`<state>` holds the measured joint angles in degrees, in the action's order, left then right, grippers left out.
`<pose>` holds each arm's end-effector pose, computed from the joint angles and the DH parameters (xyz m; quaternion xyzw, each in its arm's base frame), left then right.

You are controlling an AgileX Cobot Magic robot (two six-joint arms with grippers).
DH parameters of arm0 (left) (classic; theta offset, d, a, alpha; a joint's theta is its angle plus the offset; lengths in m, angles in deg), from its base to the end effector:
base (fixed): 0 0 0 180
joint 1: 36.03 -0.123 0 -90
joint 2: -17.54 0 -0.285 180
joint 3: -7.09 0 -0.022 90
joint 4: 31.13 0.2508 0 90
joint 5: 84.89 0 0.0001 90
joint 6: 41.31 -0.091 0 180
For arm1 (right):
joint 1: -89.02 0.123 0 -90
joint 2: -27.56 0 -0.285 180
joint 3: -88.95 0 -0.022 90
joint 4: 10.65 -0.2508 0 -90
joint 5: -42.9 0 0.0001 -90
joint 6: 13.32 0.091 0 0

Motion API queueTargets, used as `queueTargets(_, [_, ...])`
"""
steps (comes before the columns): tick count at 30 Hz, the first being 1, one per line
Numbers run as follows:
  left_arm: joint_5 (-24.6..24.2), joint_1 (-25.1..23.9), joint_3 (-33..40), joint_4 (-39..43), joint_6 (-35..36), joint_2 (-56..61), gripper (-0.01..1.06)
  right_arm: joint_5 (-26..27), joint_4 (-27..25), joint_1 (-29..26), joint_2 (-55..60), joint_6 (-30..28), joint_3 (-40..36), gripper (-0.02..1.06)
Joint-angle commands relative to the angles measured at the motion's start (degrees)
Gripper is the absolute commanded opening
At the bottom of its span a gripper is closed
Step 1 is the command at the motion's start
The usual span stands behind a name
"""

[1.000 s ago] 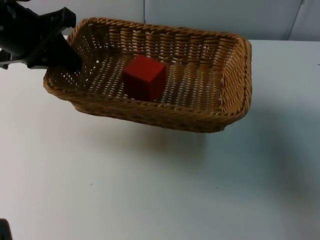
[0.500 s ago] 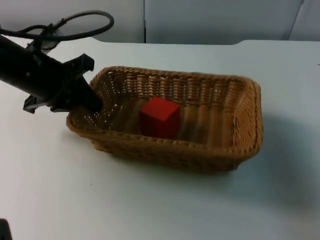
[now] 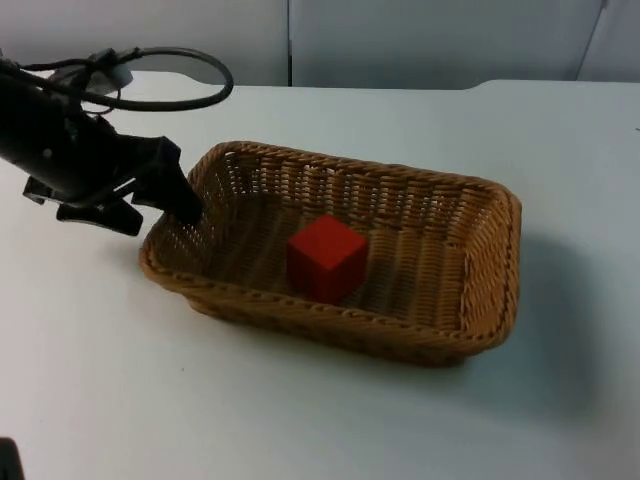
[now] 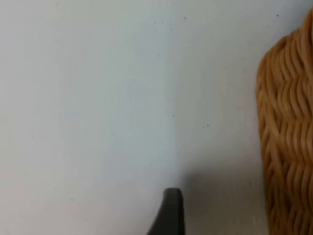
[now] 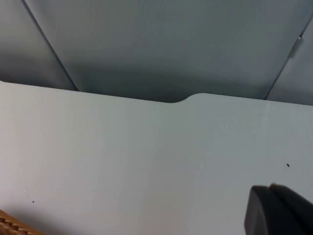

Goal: Pick up the basket with the left hand and place the cube into the basket with the right hand.

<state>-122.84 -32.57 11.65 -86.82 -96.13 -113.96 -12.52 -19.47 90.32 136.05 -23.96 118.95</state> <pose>0.4022 -0.0707 0.0976 0.1218 0.9430 -0.2558 0.1743 0.3967 0.0205 0.4026 -0.0801 0.9141 0.0433 0.3951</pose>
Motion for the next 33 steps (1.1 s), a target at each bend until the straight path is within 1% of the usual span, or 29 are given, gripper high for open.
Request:
queueTargets(1, [0.30,0.13,-4.64,7.06,5.27,0.66,0.73,0.75,-0.55,0.04,-0.66,-0.51,0.26,0.00])
queueTargets(2, [0.30,0.13,-4.64,7.06,5.27,0.66,0.73,0.75,-0.55,0.04,-0.66,-0.51,0.26,0.00])
queueTargets(3, [-0.63,0.13,-6.44,7.26,6.14,1.00,0.73,0.92,-0.55,0.04,-0.66,-0.51,0.26,0.00])
queueTargets(6, [-6.15,0.13,-14.29,6.68,10.26,2.16,0.72,1.15,-0.55,0.04,-0.66,-0.26,0.26,0.00])
queueTargets(7, [-6.15,0.13,-14.29,6.68,10.26,2.16,0.72,1.15,-0.55,0.04,-0.66,-0.26,0.26,0.00])
queueTargets(8, [-8.42,0.13,-16.69,6.68,11.97,2.40,0.72,1.15,-0.55,0.04,-0.66,-0.26,0.26,0.00])
queueTargets(9, [-11.82,0.13,-19.72,6.68,13.91,2.40,0.72,1.15,-0.55,0.04,-0.66,-0.26,0.26,0.00])
queueTargets(11, [-17.82,0.13,-25.64,7.82,17.55,2.40,0.68,1.15,-0.55,0.04,-0.66,-0.26,0.26,0.00])
queueTargets(12, [-19.35,0.13,-28.13,9.56,19.47,2.52,0.62,1.26,-0.55,0.04,-0.66,-0.27,0.26,0.00])
queueTargets(13, [-19.35,0.13,-28.13,9.56,19.47,2.52,0.62,1.26,-0.55,0.04,-0.66,-0.27,0.26,0.00])
queueTargets(14, [-19.97,0.13,-31.33,13.47,22.46,2.73,0.50,1.54,-0.29,0.04,-0.66,-0.27,0.26,0.00])
queueTargets(15, [-20.56,0.13,-34.53,19.42,26.46,2.98,0.32,1.94,0.22,0.04,-0.66,-0.27,0.26,0.00])
queueTargets(16, [-21.49,0.13,-38.21,27.83,30.13,3.90,0.06,2.71,0.99,0.04,-0.66,-0.15,0.26,0.00])
queueTargets(17, [-22.04,0.13,-40.24,33.20,31.87,4.96,0.00,3.72,2.13,0.04,-0.79,0.23,0.26,0.00])
queueTargets(18, [-22.04,0.13,-40.24,33.20,31.87,4.96,0.00,3.72,2.13,0.04,-0.79,0.23,0.26,0.00])
queueTargets(19, [-22.49,0.13,-41.47,38.12,34.32,6.47,0.00,4.90,3.30,0.04,-1.19,1.12,0.26,0.00])
queueTargets(20, [-23.07,0.13,-41.79,42.47,36.89,8.17,0.00,6.23,5.60,0.04,-1.84,2.75,0.26,0.00])
queueTargets(22, [-25.35,0.13,-41.79,48.80,39.79,13.13,0.00,10.22,13.40,0.04,-5.05,9.77,0.26,0.00])
queueTargets(23, [-25.35,0.13,-41.79,48.80,39.79,13.13,0.00,10.22,13.40,0.04,-5.05,9.77,0.26,0.00])
queueTargets(25, [-28.83,0.13,-41.79,53.07,41.00,18.74,0.00,13.21,25.48,0.04,-9.59,15.98,0.26,0.00])
queueTargets(26, [-29.98,0.13,-41.79,54.32,42.60,22.18,0.00,13.46,30.45,0.04,-12.39,19.21,0.26,0.00])
queueTargets(27, [-30.72,0.13,-41.63,54.58,43.50,25.97,0.00,12.95,32.99,0.04,-15.31,21.05,0.14,0.00])
queueTargets(28, [-30.72,0.13,-41.63,54.58,43.50,25.97,0.00,12.95,32.99,0.04,-15.31,21.05,0.14,0.00])
queueTargets(29, [-30.56,0.13,-40.93,54.35,43.76,29.33,0.00,12.42,34.74,0.04,-17.95,21.21,-0.46,0.00])
queueTargets(30, [-28.31,0.13,-38.20,53.31,44.76,35.95,0.00,12.54,35.46,0.04,-23.25,21.21,-3.57,0.00])
queueTargets(32, [-25.07,0.13,-32.54,50.25,44.90,44.56,0.00,14.51,35.31,0.04,-30.87,21.21,-11.25,0.00])
queueTargets(33, [-25.07,0.13,-32.54,50.25,44.90,44.56,0.00,14.51,35.31,0.04,-30.87,21.21,-11.25,0.00])
